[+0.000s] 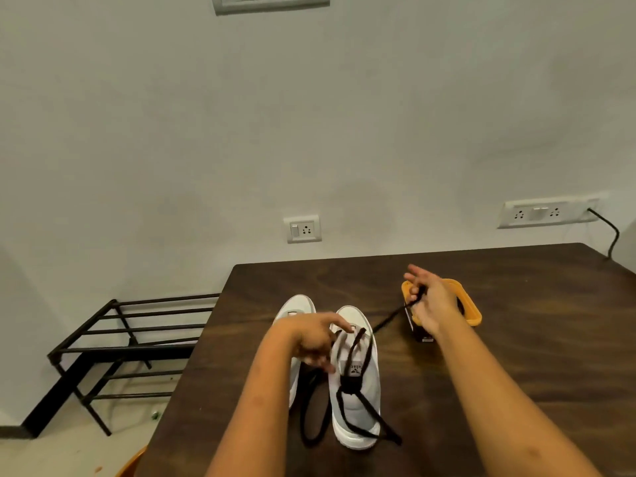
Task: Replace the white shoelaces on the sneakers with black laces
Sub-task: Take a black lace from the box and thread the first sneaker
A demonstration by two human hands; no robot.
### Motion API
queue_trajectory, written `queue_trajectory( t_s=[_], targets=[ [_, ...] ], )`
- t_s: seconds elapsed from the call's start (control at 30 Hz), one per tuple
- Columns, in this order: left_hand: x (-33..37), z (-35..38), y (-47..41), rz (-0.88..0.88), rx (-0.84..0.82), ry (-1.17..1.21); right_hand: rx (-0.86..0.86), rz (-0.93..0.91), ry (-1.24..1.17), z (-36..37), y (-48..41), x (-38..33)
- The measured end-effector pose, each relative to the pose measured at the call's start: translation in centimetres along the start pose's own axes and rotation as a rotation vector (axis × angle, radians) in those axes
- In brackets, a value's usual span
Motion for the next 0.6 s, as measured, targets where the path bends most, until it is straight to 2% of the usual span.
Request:
queue_trajectory(
  t_s=[0.07, 0.13, 0.23, 0.37, 0.5, 0.6],
  targets=[
    [-2.0, -3.0, -1.8, -0.035, 0.33, 0.153, -0.087, -0.126, 0.229, 1.8, -0.1, -1.6],
    [-3.1, -4.3, -3.4, -0.064, 0.526, 0.074, -0.211, -0.262, 0.495, 3.9, 0.3, -2.2],
    [-3.1, -2.5, -5.5, -0.049, 0.611, -0.151, -0.35, -0.351, 0.78, 6.2, 1.0, 0.0],
    [-3.0, 0.0, -8.1, 0.012, 0.708, -0.174, -0.482, -0.332, 0.999, 7.2, 1.9, 5.2],
    [-4.7, -0.3, -8.7, 0.005, 0.846, 0.009, -0.482, -0.265, 1.153, 5.8, 1.8, 9.8],
    [-6.2, -0.3, -8.8, 0.005, 0.844, 0.249, -0.445, -0.274, 1.336, 5.2, 2.0, 10.9]
  ],
)
Point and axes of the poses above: each hand's wrist, its own y-axis away from the middle knuckle, its own z-axis out of the palm, x = y × z, the point moved 8 cm from there along -y, towards the middle knuckle, and after that the axes turned 8 degrees about -z, right-handed, at the moved point
